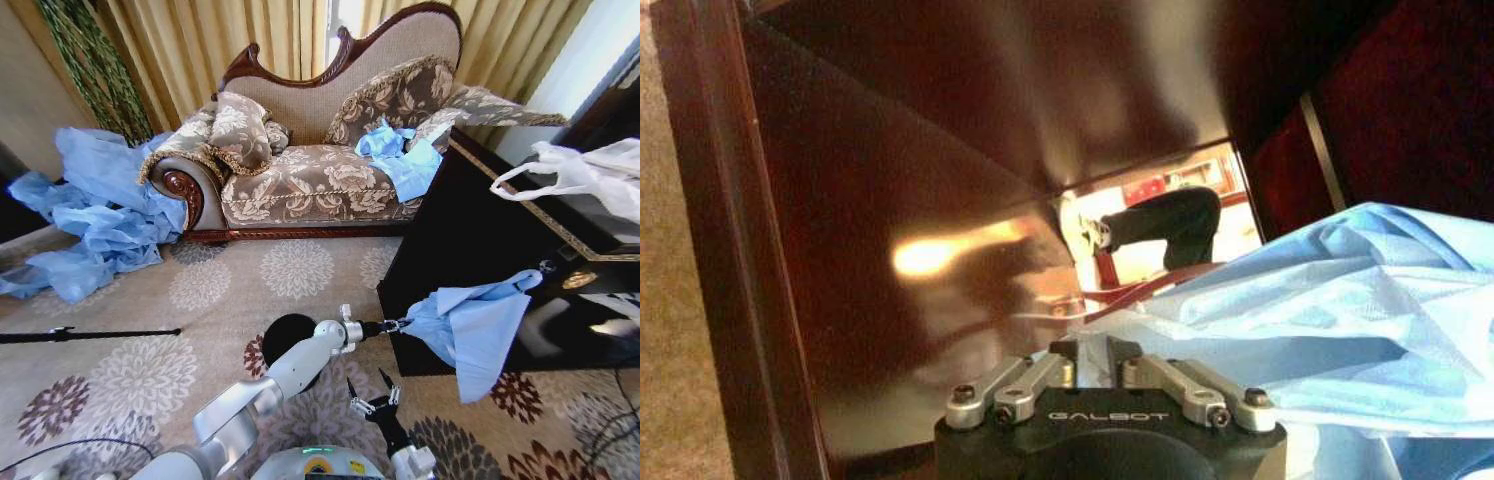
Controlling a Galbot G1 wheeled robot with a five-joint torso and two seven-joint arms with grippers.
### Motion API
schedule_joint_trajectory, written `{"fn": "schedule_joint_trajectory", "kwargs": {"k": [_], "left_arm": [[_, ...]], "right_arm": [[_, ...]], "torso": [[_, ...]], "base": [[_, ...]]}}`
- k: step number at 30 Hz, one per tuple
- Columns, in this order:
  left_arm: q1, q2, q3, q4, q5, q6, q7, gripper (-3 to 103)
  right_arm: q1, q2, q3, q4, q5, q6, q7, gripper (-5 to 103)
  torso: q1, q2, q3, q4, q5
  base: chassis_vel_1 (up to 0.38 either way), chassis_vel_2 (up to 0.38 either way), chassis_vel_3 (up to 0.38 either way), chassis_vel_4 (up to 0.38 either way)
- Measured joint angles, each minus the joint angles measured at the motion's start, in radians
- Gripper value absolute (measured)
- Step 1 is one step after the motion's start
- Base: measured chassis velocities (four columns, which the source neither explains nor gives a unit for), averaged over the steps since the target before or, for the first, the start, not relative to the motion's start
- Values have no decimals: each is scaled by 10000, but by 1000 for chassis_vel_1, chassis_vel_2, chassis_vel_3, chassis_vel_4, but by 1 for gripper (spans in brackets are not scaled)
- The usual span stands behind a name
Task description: Place a garbage bag over the trash bin.
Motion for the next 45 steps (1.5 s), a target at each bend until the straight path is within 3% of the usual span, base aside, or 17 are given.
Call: {"fn": "schedule_joint_trajectory", "kwargs": {"k": [5, 9, 14, 15, 17, 18, 19, 23, 24, 27, 29, 32, 34, 38, 39, 41, 45], "left_arm": [[1, 1, -75, 63, 244, -115, 261, 2], [76, 2, -126, -95, 356, -153, 165, 0], [451, 9, -12, -1528, 794, 156, -1208, 0], [451, 9, -12, -1528, 794, 156, -1208, 0], [586, 248, 66, -2421, 1013, 497, -2157, 0], [668, 614, 77, -2983, 1174, 754, -2931, 0], [668, 614, 77, -2983, 1174, 754, -2931, 0], [984, 1883, -244, -4680, 1193, 1627, -4719, 0], [984, 1883, -244, -4680, 1193, 1627, -4719, 0], [1305, 2769, -709, -6209, 794, 2360, -5925, 0], [1395, 2988, -825, -6639, 687, 2472, -6158, 0], [1797, 3943, -1473, -8442, 196, 3004, -7318, 0], [1923, 4174, -1663, -8827, 94, 3041, -7589, 0], [2737, 5418, -2485, -10144, -99, 3081, -8147, 0], [2737, 5418, -2485, -10144, -99, 3081, -8147, 0], [3431, 6272, -3048, -10648, -62, 3090, -8246, 0], [4338, 7074, -3977, -11246, -4, 3081, -8061, 0]], "right_arm": [[-8, -64, -15, 8, 6, 1, 6, 100], [-13, -91, -37, 8, 8, 1, 13, 100], [30, -78, -116, 9, 9, 1, 17, 100], [30, -78, -116, 9, 9, 1, 17, 100], [51, -42, -173, 22, 9, 1, 18, 100], [62, -21, -226, 31, 6, 1, 19, 100], [62, -21, -226, 31, 6, 1, 19, 100], [86, 24, -426, 47, -54, 21, 11, 100], [86, 24, -426, 47, -54, 21, 11, 100], [62, 44, -518, 163, -69, 44, -3, 100], [47, 44, -528, 194, -69, 60, -12, 100], [-60, 49, -525, 321, -70, 163, -95, 100], [-96, 48, -520, 354, -70, 197, -135, 100], [-221, 37, -496, 418, -70, 360, -288, 100], [-221, 37, -496, 418, -70, 360, -288, 100], [-268, 31, -499, 439, -66, 424, -362, 100], [-285, 38, -582, 441, -80, 479, -405, 100]], "torso": [[0, 0, 0, 0, 0], [0, 0, 0, 0, 0], [0, 0, 1, 0, 0], [0, 0, 1, 0, 0], [0, 1, -1, -12, -3], [0, 0, 0, -3, 0], [0, 0, 0, -3, 0], [0, -1, 0, 4, -1], [0, -1, 0, 4, -1], [0, 0, 0, 1, -3], [1, 0, 0, 1, -4], [0, -2, 0, -3, -4], [0, -2, 0, -2, -6], [0, -1, -1, -4, -6], [0, -1, -1, -4, -6], [0, -2, 0, 3, -2], [0, -1, 0, 1, 0]], "base": [[0, 0, 0, 0], [0, 0, 0, 0], [0, 0, 0, 0], [0, 0, 0, 0], [0, 0, 0, 0], [0, 0, 0, 0], [0, 0, 0, 0], [0, 0, 0, 0], [0, 0, 0, 0], [0, 0, 0, 0], [0, 0, 0, 0], [0, 0, 0, 0], [0, 0, 0, 0], [0, 0, 0, 0], [0, 0, 0, 0], [0, 0, 0, 0], [0, 0, 0, 0]]}}
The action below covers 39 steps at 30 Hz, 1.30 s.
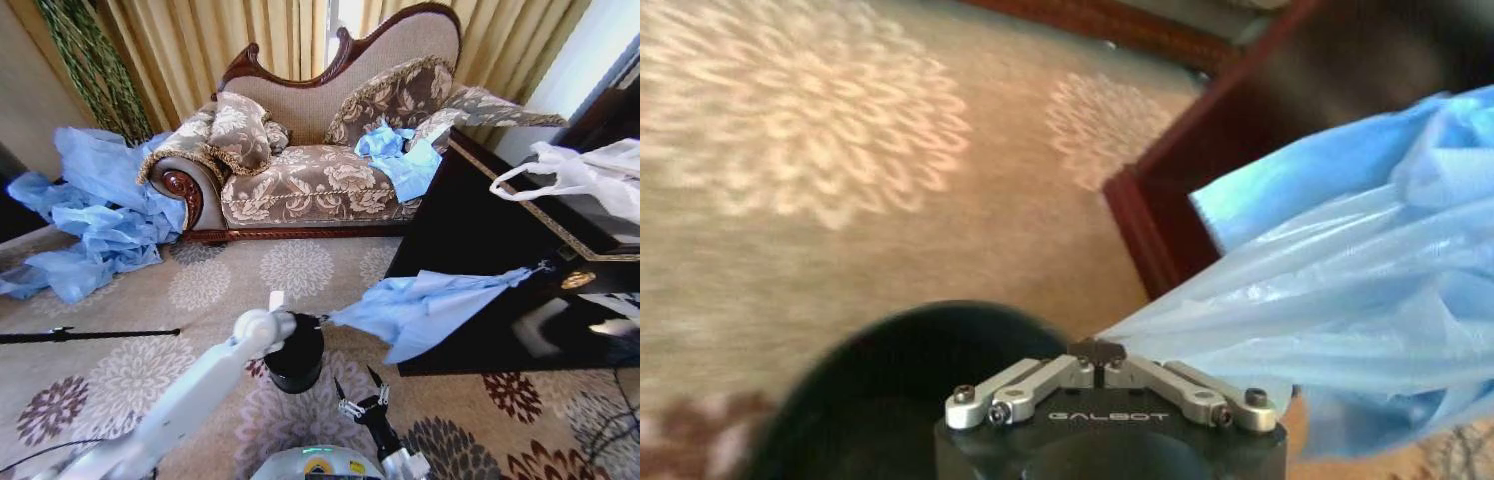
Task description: Place a garbage bag over the trash bin.
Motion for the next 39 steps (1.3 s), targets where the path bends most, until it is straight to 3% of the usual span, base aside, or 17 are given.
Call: {"fn": "schedule_joint_trajectory", "kwargs": {"k": [6, 10, 12, 13, 15, 20, 25, 27, 30, 32, 33, 34, 35, 36, 37, 38, 39], "left_arm": [[1099, 707, -1124, -703, 601, -13, 431, 0], [2158, 1101, -2413, -1247, 1195, -44, 790, 0], [2810, 1298, -3308, -1716, 1609, -524, 1538, 0], [2810, 1298, -3308, -1716, 1609, -524, 1538, 0], [2961, 1401, -3689, -2213, 1794, -1168, 1977, 0], [2707, 1406, -3571, -2811, 1728, -1747, 2044, 0], [2364, 1586, -3283, -3595, 1415, -2147, 2195, 0], [2184, 1755, -3228, -3724, 1348, -2242, 2438, 0], [2124, 1881, -3217, -3723, 1332, -2240, 2497, 0], [2194, 1881, -3175, -3716, 1154, -1971, 1950, 0], [2324, 1806, -3131, -3741, 933, -1816, 1243, 0], [2324, 1806, -3131, -3741, 933, -1816, 1243, 0], [2532, 1639, -3050, -3792, 509, -1728, 80, -3], [2640, 1490, -2998, -3806, 95, -1717, -684, 2], [2640, 1490, -2998, -3806, 95, -1717, -684, 2], [2700, 1317, -2954, -3812, -413, -1698, -1523, 7], [2677, 1083, -2876, -3857, -1388, -1682, -3138, 13]], "right_arm": [[0, 1, -172, 26, -131, 13, -3, 100], [4, -14, -183, 97, -239, 19, -3, 100], [-88, -48, -66, 270, -218, 84, -3, 100], [-88, -48, -66, 270, -218, 84, -3, 100], [-187, -96, 65, 593, -53, 166, 9, 100], [-242, -285, 72, 1392, 383, -230, 368, 100], [219, -1207, -255, 2833, 1476, -1328, 1570, 103], [608, -1957, -311, 3582, 2521, -2111, 2037, 94], [860, -2530, -227, 3816, 3229, -2505, 2269, 84], [871, -2778, 119, 3818, 3487, -2598, 2257, 73], [831, -2785, 252, 3759, 3504, -2578, 2162, 73], [831, -2785, 252, 3759, 3504, -2578, 2162, 73], [783, -2752, 346, 3634, 3492, -2528, 2018, 68], [743, -2687, 385, 3506, 3448, -2440, 1909, 74], [743, -2687, 385, 3506, 3448, -2440, 1909, 74], [707, -2618, 381, 3379, 3390, -2362, 1822, 79], [677, -2507, 345, 3212, 3314, -2288, 1728, 84]], "torso": [[0, 0, 0, -3, -3], [0, 0, 0, 0, -1], [0, 0, 0, 2, -1], [0, 0, 0, 2, -1], [0, 0, 0, -1, 1], [0, 0, 0, -4, 0], [0, 0, 1, 0, 3], [0, 0, 1, 0, 2], [1, 0, 2, 3, 3], [1, 0, 2, 0, 3], [1, 0, 1, -5, 3], [1, 0, 1, -5, 3], [1, 0, 2, -2, 1], [1, 0, 1, 3, 1], [1, 0, 1, 3, 1], [1, 0, 1, 2, -1], [1, 0, 1, -1, -1]], "base": [[0, 0, 0, 0], [0, 0, 0, 0], [0, 0, 0, 0], [0, 0, 0, 0], [0, 0, 0, 0], [0, 0, 0, 0], [0, 0, 0, 0], [0, 0, 0, 0], [0, 0, 0, 0], [0, 0, 0, 0], [0, 0, 0, 0], [0, 0, 0, 0], [0, 0, 0, 0], [0, 0, 0, 0], [0, 0, 0, 0], [0, 0, 0, 0], [0, 0, 0, 0]]}}
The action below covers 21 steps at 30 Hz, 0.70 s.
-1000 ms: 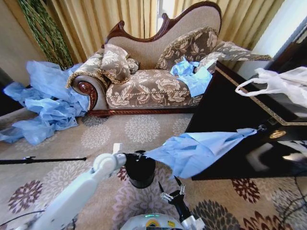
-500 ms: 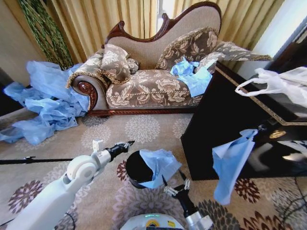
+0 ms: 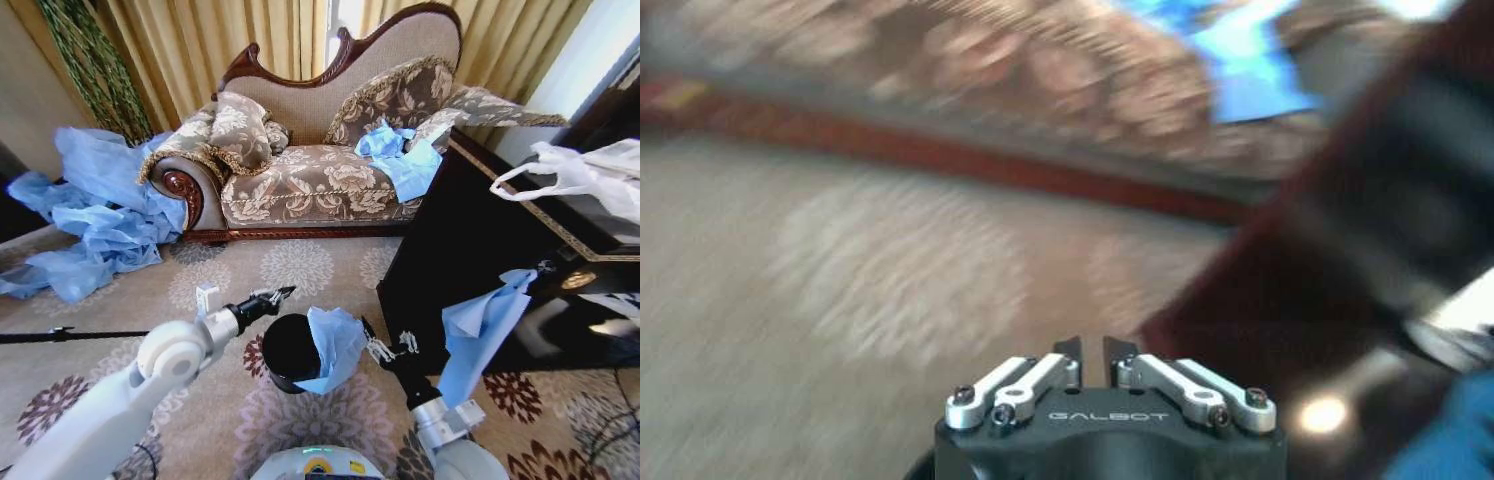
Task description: Place a garbage bag over the trash bin.
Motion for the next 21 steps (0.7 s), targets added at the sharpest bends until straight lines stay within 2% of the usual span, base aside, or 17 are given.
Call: {"fn": "schedule_joint_trajectory", "kwargs": {"k": [1, 2, 4, 5, 6, 9, 11, 12, 13, 14, 17, 18, 21], "left_arm": [[-63, -85, 25, -38, -658, 3, -884, 18], [-63, -85, 25, -38, -658, 3, -884, 18], [-302, -202, 19, -145, -2464, 0, -2436, 29], [-490, -246, 20, -155, -3177, -55, -2820, 34], [-490, -246, 20, -155, -3177, -55, -2820, 34], [-1272, -476, 194, -160, -4452, -351, -3038, 51], [-1528, -584, 306, -161, -4674, -437, -3058, 51], [-1812, -731, 508, -120, -4789, -510, -3060, 56], [-2053, -882, 782, 0, -4815, -523, -3058, 61], [-2053, -882, 782, 0, -4815, -523, -3058, 61], [-2785, -1608, 2125, 941, -4434, -454, -3023, 78], [-2785, -1608, 2125, 941, -4434, -454, -3023, 78], [-3439, -2477, 3227, 2016, -3967, -476, -3193, 94]], "right_arm": [[5, 65, -34, -93, -28, 24, -49, 90], [5, 65, -34, -93, -28, 24, -49, 90], [97, 225, -96, -341, -109, 82, -141, 98], [138, 295, -125, -461, -171, 121, -183, 100], [138, 295, -125, -461, -171, 121, -183, 100], [159, 465, -211, -748, -378, 241, -300, 100], [147, 502, -228, -817, -433, 274, -340, 100], [134, 537, -245, -890, -499, 313, -386, 100], [124, 555, -254, -938, -541, 339, -414, 100], [124, 555, -254, -938, -541, 339, -414, 100], [131, 570, -283, -1064, -621, 375, -453, 100], [131, 570, -283, -1064, -621, 375, -453, 100], [151, 564, -240, -1120, -628, 392, -449, 100]], "torso": [[0, 0, 0, -1, 1], [0, 0, 0, -1, 1], [0, 0, 0, 0, 4], [0, 0, 0, 1, 2], [0, 0, 0, 1, 2], [0, 0, 0, -2, 3], [0, 0, 0, -1, 4], [0, 1, -1, -1, 4], [0, 0, -1, 0, 6], [0, 0, -1, 0, 6], [0, 0, 0, 1, 4], [0, 0, 0, 1, 4], [0, 0, 0, 0, 6]], "base": [[0, 0, 0, 0], [0, 0, 0, 0], [0, 0, 0, 0], [0, 0, 0, 0], [0, 0, 0, 0], [0, 0, 0, 0], [0, 0, 0, 0], [0, 0, 0, 0], [0, 0, 0, 0], [0, 0, 0, 0], [0, 0, 0, 0], [0, 0, 0, 0], [0, 0, 0, 0]]}}
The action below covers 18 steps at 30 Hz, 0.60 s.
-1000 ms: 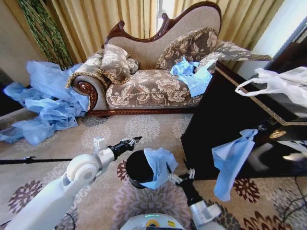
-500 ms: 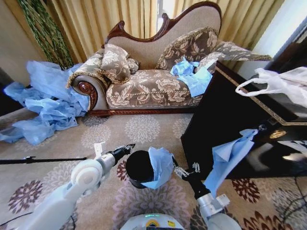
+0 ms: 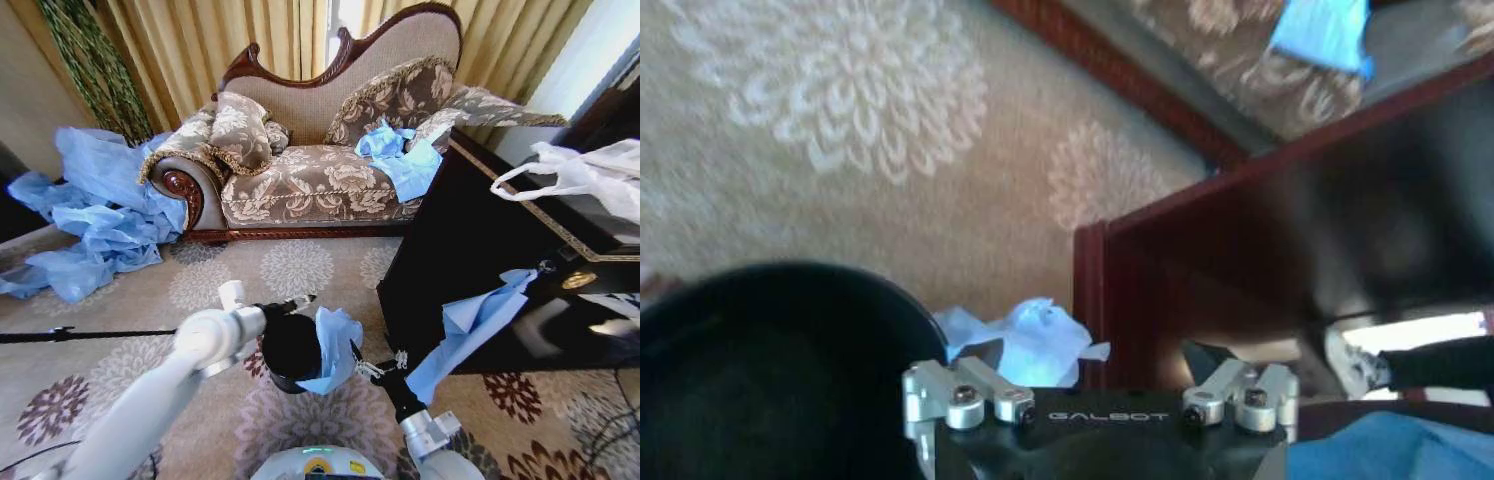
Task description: Place a garbage bag over the trash bin.
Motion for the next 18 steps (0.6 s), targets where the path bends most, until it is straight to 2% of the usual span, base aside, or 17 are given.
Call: {"fn": "schedule_joint_trajectory", "kwargs": {"k": [1, 4, 9, 10, 12, 14, 15, 18], "left_arm": [[0, 0, 0, 0, 0, 0, 0, 94], [-690, -989, 840, 1122, 636, -86, -268, 100], [-1064, -1469, 1257, 1644, 1004, -171, -753, 100], [-1120, -1504, 1354, 1713, 1069, -174, -883, 103], [-1187, -1517, 1517, 1884, 1147, -192, -1189, 97], [-1207, -1515, 1571, 1989, 1158, -144, -1299, 97], [-1235, -1512, 1684, 2146, 1167, 9, -1503, 89], [-1281, -1517, 1919, 2341, 1321, 157, -1724, 85]], "right_arm": [[0, 0, 0, 0, 0, 0, 0, 100], [-25, 33, 156, -113, 0, 61, 5, 100], [-48, 73, 357, -219, 30, 125, 4, 100], [-47, 81, 422, -255, 51, 144, 2, 100], [-44, 103, 550, -337, 108, 210, -25, 100], [-42, 111, 597, -357, 139, 229, -41, 100], [-33, 117, 654, -374, 162, 252, -76, 100], [2, 117, 725, -400, 173, 281, -147, 100]], "torso": [[0, 0, 0, 0, 0], [0, 0, 0, -3, -4], [0, 0, 0, -3, -3], [0, 0, 0, 0, -1], [0, 0, 0, 1, -3], [0, 0, 0, 1, -3], [-1, 0, 0, 1, -3], [0, 0, 0, 1, -5]], "base": [[0, 0, 0, 0], [0, 0, 0, 0], [0, 0, 0, 0], [0, 0, 0, 0], [0, 0, 0, 0], [0, 0, 0, 0], [0, 0, 0, 0], [0, 0, 0, 0]]}}
